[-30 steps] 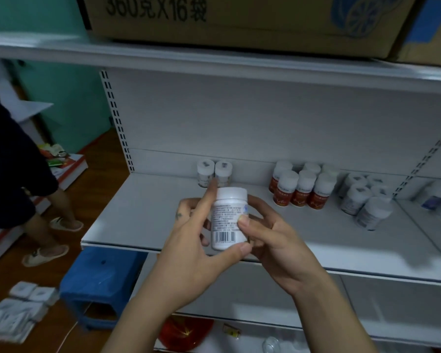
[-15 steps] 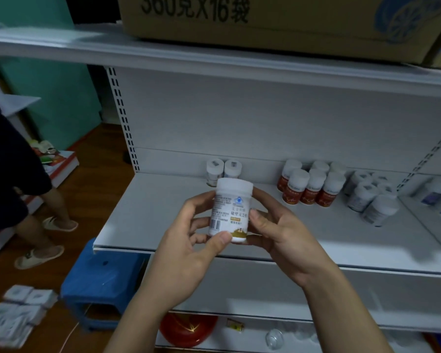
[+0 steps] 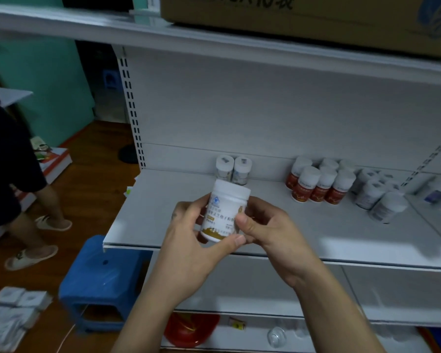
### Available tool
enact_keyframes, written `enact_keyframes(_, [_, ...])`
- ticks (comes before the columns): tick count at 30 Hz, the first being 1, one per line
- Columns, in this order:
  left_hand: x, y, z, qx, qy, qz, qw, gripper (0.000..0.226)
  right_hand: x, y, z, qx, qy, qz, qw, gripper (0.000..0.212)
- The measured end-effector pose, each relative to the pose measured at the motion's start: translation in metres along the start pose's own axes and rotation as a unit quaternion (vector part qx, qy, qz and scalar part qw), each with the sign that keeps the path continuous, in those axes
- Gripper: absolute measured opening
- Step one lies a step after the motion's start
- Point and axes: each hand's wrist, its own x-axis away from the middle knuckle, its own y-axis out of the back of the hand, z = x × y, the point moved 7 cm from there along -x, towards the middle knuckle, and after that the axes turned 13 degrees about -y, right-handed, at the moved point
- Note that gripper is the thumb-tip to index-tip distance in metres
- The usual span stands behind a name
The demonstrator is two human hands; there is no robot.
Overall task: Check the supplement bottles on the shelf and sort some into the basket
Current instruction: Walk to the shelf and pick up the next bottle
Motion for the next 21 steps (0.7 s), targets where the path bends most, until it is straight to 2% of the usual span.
enact_keyframes(4, [0.001, 0.007, 0.002, 0.015, -0.002, -0.017, 1.0, 0.07, -0.003, -0.006, 0.0, -0.024, -0.004, 0.009, 1.0, 0.041])
enact_keyframes(9, [-0.002, 0.007, 0.011, 0.047, 0.003, -0.032, 0.998, 0.101, -0.01, -0.013, 0.001, -0.047, -0.006, 0.035, 0.998, 0.04])
enact_keyframes(13, [-0.006, 0.008, 0.013, 0.057, -0.009, -0.05, 0.997, 0.09, -0.011, -0.005, 0.001, -0.052, 0.001, 0.007, 0.999, 0.034])
enact_keyframes(16, [-0.012, 0.002, 0.016, 0.044, -0.022, -0.046, 0.998, 0.075, -0.012, 0.005, 0.001, -0.048, 0.001, -0.029, 0.998, 0.027])
enact_keyframes(18, [-0.016, -0.005, 0.016, 0.039, -0.032, -0.033, 0.998, 0.071, -0.014, 0.01, 0.002, -0.047, 0.003, -0.041, 0.998, 0.037])
enact_keyframes(21, [-0.021, -0.019, 0.015, 0.021, -0.047, 0.003, 0.999, 0.078, -0.014, 0.018, 0.0, -0.051, -0.001, -0.046, 0.998, 0.046])
